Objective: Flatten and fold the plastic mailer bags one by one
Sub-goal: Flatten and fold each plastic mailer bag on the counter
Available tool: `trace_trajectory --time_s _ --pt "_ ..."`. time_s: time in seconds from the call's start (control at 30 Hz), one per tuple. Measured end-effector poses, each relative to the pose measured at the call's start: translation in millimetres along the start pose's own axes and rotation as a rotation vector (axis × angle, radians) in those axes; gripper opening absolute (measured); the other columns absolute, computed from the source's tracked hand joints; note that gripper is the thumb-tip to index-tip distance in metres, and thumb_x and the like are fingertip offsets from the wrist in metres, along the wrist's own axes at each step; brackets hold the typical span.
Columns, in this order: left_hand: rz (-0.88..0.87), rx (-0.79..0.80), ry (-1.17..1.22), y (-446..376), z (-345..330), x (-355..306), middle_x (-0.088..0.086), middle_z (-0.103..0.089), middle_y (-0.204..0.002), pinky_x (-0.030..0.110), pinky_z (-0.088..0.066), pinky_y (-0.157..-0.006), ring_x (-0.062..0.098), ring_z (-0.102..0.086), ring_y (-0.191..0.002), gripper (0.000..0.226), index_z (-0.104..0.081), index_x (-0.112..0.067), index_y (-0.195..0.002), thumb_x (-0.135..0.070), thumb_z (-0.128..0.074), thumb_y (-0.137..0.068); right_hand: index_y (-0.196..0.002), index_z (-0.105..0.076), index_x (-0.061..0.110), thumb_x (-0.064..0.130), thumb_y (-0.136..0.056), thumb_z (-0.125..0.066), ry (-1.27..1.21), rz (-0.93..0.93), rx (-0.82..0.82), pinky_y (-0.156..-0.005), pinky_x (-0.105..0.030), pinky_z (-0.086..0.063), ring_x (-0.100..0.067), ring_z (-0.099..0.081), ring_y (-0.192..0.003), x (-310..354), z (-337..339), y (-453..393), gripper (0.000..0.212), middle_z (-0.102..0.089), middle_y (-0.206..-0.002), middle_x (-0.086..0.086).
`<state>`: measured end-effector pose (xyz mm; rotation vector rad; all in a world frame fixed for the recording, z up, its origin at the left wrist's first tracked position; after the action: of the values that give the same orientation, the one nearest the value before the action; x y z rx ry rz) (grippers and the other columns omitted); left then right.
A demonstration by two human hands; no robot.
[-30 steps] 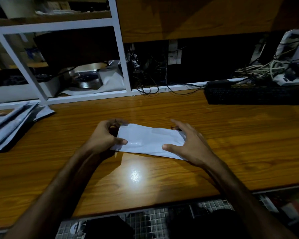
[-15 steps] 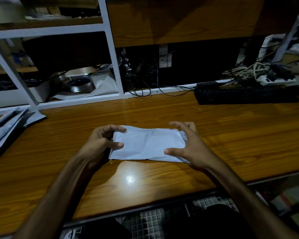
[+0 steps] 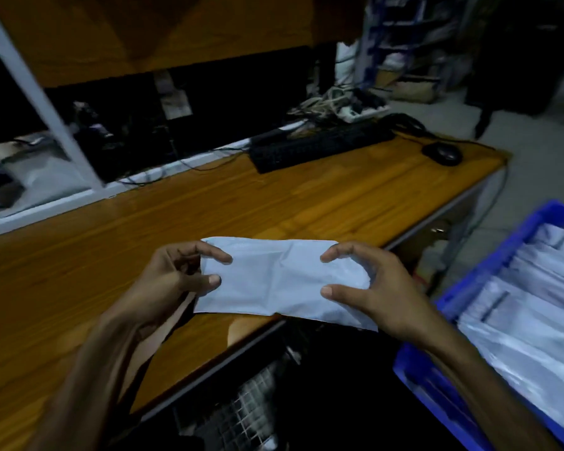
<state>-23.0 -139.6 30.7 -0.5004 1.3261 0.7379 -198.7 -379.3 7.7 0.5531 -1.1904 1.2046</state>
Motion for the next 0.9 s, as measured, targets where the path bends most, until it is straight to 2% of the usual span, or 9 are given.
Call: trace_trajectory --time_s 0.03,0.07,0.1,0.13,0.23,0.37,0.53,0.77,0.9 --pt "-0.012 0.060 -0.019 -6.2 -18.7 -5.4 0.012 -0.045 -0.074 0.018 -0.054 -0.065 0.021 -0.063 -0.085 0.025 -0.068 0.007 -0.109 0.021 -0.058 -0.091 -0.105 -0.073 0.023 0.010 -0.079 -0.088 0.003 -0.021 -0.032 -0.102 -0.016 -0.042 0.001 -0.059 -0.121 0.0 16.6 12.6 0.034 -0.070 -0.121 0.010" --pt "-0.024 0.119 -0.023 -14.9 -35.8 -9.5 0.012 -0.053 -0.079 0.016 -0.055 -0.066 0.003 -0.028 -0.095 0.027 -0.068 0.007 -0.109 0.022 -0.056 -0.092 -0.104 -0.073 0.021 0.009 -0.079 -0.088 0.010 -0.042 -0.064 -0.101 -0.013 -0.041 0.003 -0.059 -0.120 0.1 34.2 25.7 0.031 -0.070 -0.121 0.010" --pt "-0.040 0.185 -0.043 -23.0 -55.1 -14.9 0.005 -0.066 -0.076 0.018 -0.056 -0.067 0.019 -0.071 -0.085 0.026 -0.069 0.007 -0.109 0.021 -0.056 -0.092 -0.103 -0.073 0.019 0.009 -0.079 -0.087 0.028 -0.061 -0.096 -0.099 -0.010 -0.040 0.005 -0.059 -0.119 -0.4 51.8 39.1 0.030 -0.070 -0.120 0.010" --pt "-0.058 0.249 -0.065 -31.2 -73.2 -18.3 0.001 -0.072 -0.079 0.023 -0.059 -0.069 0.001 -0.066 -0.077 0.024 -0.071 0.007 -0.109 0.019 -0.058 -0.093 -0.101 -0.072 0.019 0.010 -0.079 -0.087 0.054 -0.080 -0.129 -0.097 -0.007 -0.039 0.006 -0.059 -0.118 -0.8 69.4 53.3 0.028 -0.071 -0.117 0.012" --pt "-0.095 0.405 -0.093 -55.8 -137.7 -29.4 0.020 -0.073 -0.100 0.041 -0.061 -0.087 0.032 -0.070 -0.099 0.021 -0.073 0.006 -0.110 0.014 -0.064 -0.093 -0.098 -0.072 0.021 0.015 -0.079 -0.088 0.133 -0.143 -0.220 -0.100 -0.009 -0.040 0.003 -0.061 -0.116 -6.2 121.0 96.4 0.026 -0.070 -0.112 0.015" --pt "-0.196 0.604 -0.200 -80.9 -236.7 -47.2 0.025 -0.074 -0.109 0.039 -0.055 -0.086 0.032 -0.070 -0.104 0.021 -0.080 -0.004 -0.097 0.010 -0.073 -0.083 -0.091 -0.071 0.022 0.024 -0.076 -0.090 0.275 -0.255 -0.334 -0.093 -0.025 -0.047 -0.011 -0.065 -0.101 -27.3 186.4 149.9 0.025 -0.069 -0.099 0.008" --pt "-0.251 0.859 -0.424 -97.8 -342.5 -50.9 -0.002 -0.079 -0.110 0.034 -0.052 -0.102 0.011 -0.070 -0.112 0.036 -0.083 -0.011 -0.095 0.019 -0.068 -0.082 -0.082 -0.065 0.029 0.031 -0.072 -0.095 0.441 -0.472 -0.244 -0.085 -0.051 -0.052 -0.023 -0.062 -0.084 -80.3 242.2 195.5 0.032 -0.067 -0.085 0.001" --pt "-0.294 0.980 -0.816 -105.3 -429.7 -19.9 -0.023 -0.063 -0.077 0.001 -0.037 -0.067 -0.022 -0.055 -0.071 0.033 -0.082 -0.016 -0.090 0.012 -0.071 -0.077 -0.085 -0.050 0.031 0.040 -0.071 -0.091 0.691 -0.831 0.067 -0.084 -0.042 -0.051 -0.016 -0.059 -0.090 -152.5 264.7 205.8 0.045 -0.061 -0.092 0.012" --pt "-0.251 0.919 -0.910 -103.2 -453.9 10.4 -0.010 -0.061 -0.072 0.008 -0.035 -0.047 0.000 -0.057 -0.061 0.036 -0.079 -0.015 -0.080 0.012 -0.057 -0.075 -0.110 -0.039 0.032 0.050 -0.073 -0.089 0.771 -1.017 0.245 -0.092 -0.041 -0.051 -0.024 -0.058 -0.103 -183.4 263.7 195.8 0.065 -0.056 -0.115 0.002"
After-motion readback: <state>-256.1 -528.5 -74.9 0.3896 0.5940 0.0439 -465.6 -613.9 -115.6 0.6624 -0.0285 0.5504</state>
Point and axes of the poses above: each hand's wrist, its own y-axis away from the middle knuckle, its own z-axis out of the back of the hand, x = y × z, the point moved 4 cm from there along -y, towards the middle knuckle
